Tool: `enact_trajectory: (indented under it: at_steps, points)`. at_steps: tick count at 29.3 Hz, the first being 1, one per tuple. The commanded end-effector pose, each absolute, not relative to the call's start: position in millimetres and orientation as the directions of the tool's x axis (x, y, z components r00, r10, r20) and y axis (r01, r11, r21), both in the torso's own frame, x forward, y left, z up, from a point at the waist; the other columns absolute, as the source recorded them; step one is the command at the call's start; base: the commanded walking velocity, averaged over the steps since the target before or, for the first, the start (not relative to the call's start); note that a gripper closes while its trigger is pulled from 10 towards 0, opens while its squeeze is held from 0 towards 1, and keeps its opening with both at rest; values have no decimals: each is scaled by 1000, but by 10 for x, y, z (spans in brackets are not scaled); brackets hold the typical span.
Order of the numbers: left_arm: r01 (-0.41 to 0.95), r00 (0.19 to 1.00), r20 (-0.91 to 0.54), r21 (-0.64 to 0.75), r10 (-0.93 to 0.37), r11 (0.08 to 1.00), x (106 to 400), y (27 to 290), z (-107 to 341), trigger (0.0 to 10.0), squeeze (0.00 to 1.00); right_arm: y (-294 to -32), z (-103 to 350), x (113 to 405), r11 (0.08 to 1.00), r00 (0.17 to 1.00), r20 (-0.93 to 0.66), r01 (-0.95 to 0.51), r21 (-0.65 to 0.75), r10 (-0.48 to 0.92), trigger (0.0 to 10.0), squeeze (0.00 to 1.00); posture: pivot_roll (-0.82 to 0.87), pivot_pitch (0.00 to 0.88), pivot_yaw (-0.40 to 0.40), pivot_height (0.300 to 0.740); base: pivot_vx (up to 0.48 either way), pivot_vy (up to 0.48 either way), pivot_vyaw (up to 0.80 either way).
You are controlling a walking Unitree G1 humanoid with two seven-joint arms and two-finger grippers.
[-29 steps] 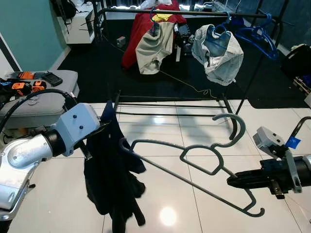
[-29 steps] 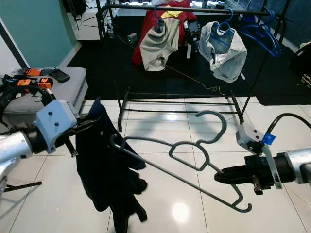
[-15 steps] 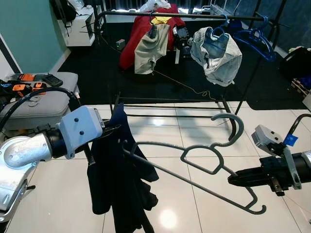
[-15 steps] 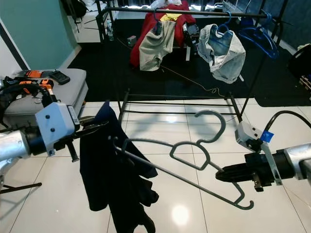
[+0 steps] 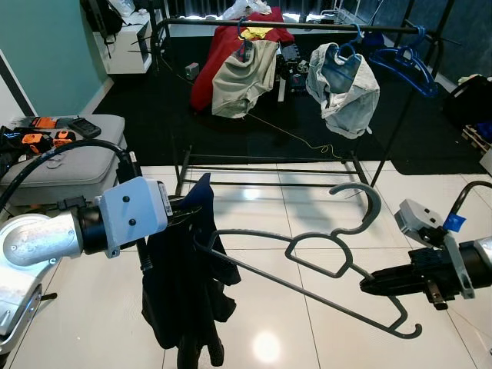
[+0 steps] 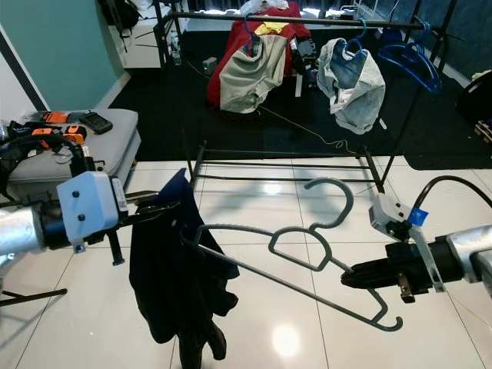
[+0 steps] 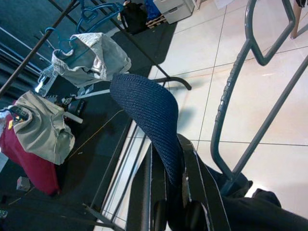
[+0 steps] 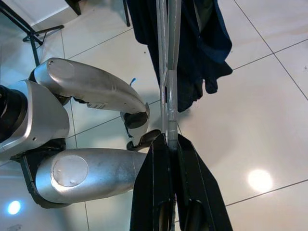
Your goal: Hang hanger
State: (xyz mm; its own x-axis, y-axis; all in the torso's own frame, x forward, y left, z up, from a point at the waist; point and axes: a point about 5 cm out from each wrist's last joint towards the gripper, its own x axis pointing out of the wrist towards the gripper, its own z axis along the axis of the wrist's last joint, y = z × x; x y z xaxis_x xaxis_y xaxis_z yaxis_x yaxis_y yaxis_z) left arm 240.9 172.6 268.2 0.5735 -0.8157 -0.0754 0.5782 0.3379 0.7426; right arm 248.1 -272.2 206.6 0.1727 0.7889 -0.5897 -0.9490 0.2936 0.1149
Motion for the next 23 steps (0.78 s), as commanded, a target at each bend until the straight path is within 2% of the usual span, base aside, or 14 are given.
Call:
enact_trajectory:
  at_steps: [1, 6, 13, 16, 23]
  points:
    - [575, 556, -97, 761, -825, 299, 2385, 1719, 2732, 10000, 0, -2708, 2049, 2488, 281, 162, -589, -953, 116, 792, 10000, 0, -57, 58, 14, 740, 0, 0, 0]
    - [589, 540, -150, 771, -828, 244, 2371, 1712, 2719, 10000, 0, -2721, 2078, 2504, 280, 167, -600, -955, 101, 783, 10000, 0, -59, 60, 13, 740, 0, 0, 0]
    - [569, 601, -232, 796, -765, 205, 2418, 1878, 2662, 10000, 0, -2746, 2101, 2495, 283, 170, -608, -955, 93, 776, 10000, 0, -65, 62, 15, 740, 0, 0, 0]
    - [569, 600, -232, 796, -765, 205, 2412, 1881, 2670, 10000, 0, -2752, 2101, 2492, 284, 170, -609, -954, 94, 774, 10000, 0, -64, 62, 13, 740, 0, 0, 0]
    - [581, 549, -213, 793, -808, 185, 2374, 1745, 2702, 10000, 0, -2731, 2097, 2504, 273, 161, -610, -957, 95, 776, 10000, 0, -63, 63, 11, 740, 0, 0, 0]
